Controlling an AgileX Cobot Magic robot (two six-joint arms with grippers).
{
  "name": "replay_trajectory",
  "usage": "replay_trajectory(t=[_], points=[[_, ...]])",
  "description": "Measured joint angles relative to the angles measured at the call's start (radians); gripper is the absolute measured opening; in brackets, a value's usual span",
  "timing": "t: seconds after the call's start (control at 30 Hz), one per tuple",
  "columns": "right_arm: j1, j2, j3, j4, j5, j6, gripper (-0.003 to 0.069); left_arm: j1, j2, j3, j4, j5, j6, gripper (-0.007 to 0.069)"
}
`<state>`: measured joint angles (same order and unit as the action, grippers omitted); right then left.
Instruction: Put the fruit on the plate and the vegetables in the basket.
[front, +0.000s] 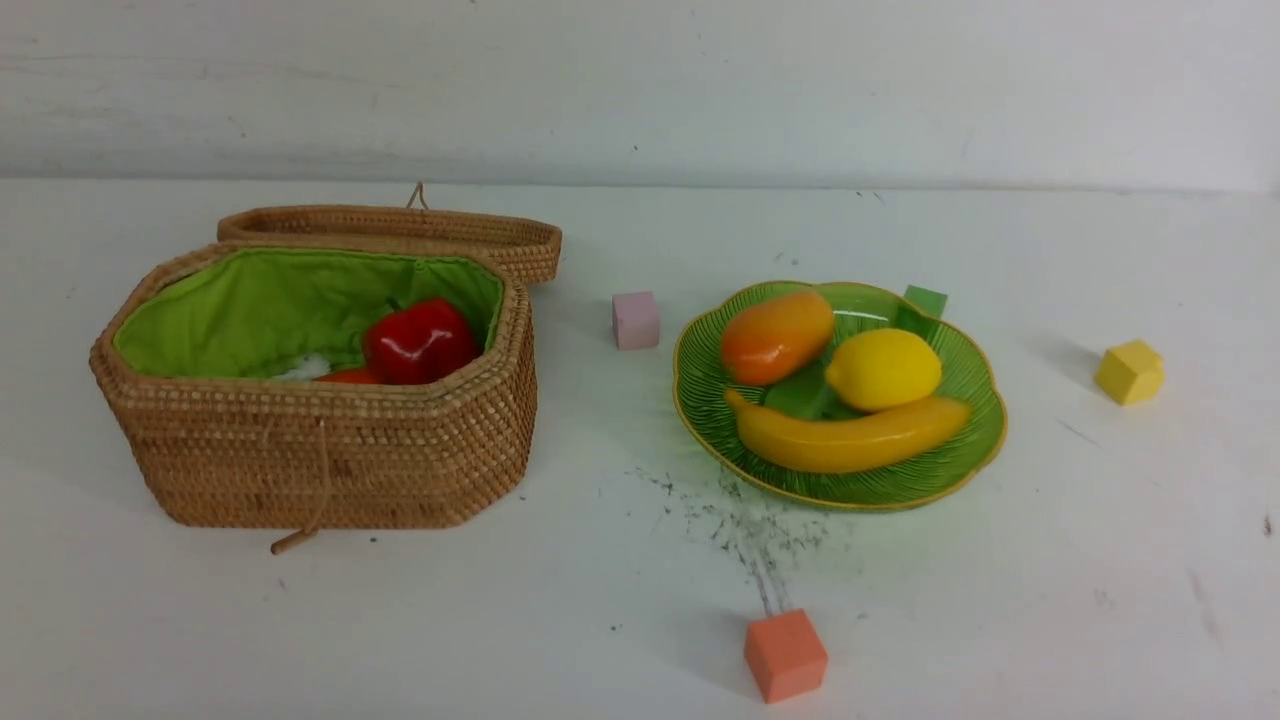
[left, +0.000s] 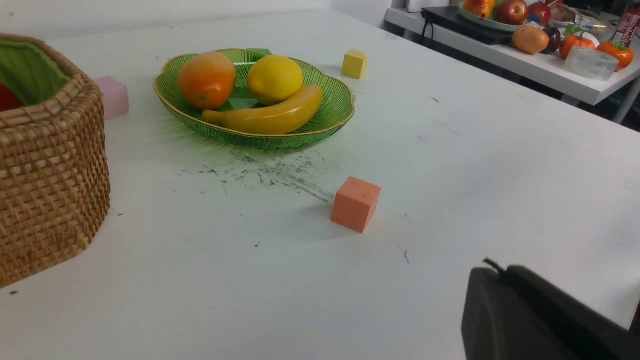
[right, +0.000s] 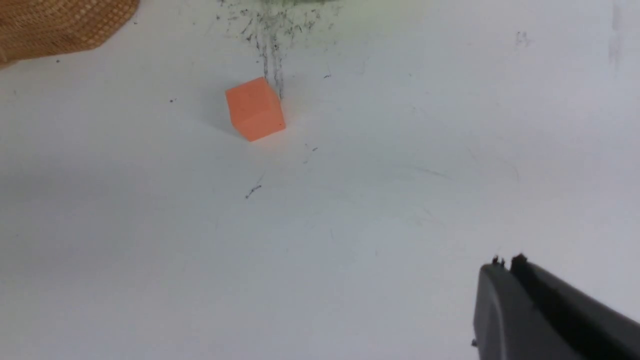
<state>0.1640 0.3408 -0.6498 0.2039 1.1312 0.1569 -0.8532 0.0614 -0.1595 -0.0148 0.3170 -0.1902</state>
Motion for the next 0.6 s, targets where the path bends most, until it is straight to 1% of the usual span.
replay_trajectory(t=[0.07, 0.2, 0.27, 0.33, 0.37, 0.47, 0.6], points=[[0.0, -0.004, 0.01, -0.024, -0.06, -0.007, 0.0017, 0.0, 0.0, 0.0, 0.0, 0.0, 0.0, -0.0013], [-0.029, -0.072, 0.126, -0.039, -0.295, -0.114, -0.0008, 0.0, 0.0, 0.0, 0.0, 0.0, 0.0, -0.0013], [-0.058, -0.147, 0.26, -0.044, -0.471, -0.193, -0.0017, 0.0, 0.0, 0.0, 0.0, 0.0, 0.0, -0.0013], [-0.069, -0.212, 0.381, -0.054, -0.573, -0.235, -0.0018, 0.0, 0.0, 0.0, 0.0, 0.0, 0.0, -0.0013], [-0.069, -0.219, 0.394, -0.056, -0.583, -0.237, -0.0018, 0.0, 0.0, 0.0, 0.0, 0.0, 0.0, -0.0013], [-0.072, -0.332, 0.59, -0.094, -0.67, -0.244, -0.0018, 0.0, 0.0, 0.0, 0.0, 0.001, 0.0, -0.0013], [-0.088, -0.352, 0.66, -0.107, -0.71, -0.248, -0.0018, 0.0, 0.0, 0.0, 0.0, 0.004, 0.0, -0.0013]])
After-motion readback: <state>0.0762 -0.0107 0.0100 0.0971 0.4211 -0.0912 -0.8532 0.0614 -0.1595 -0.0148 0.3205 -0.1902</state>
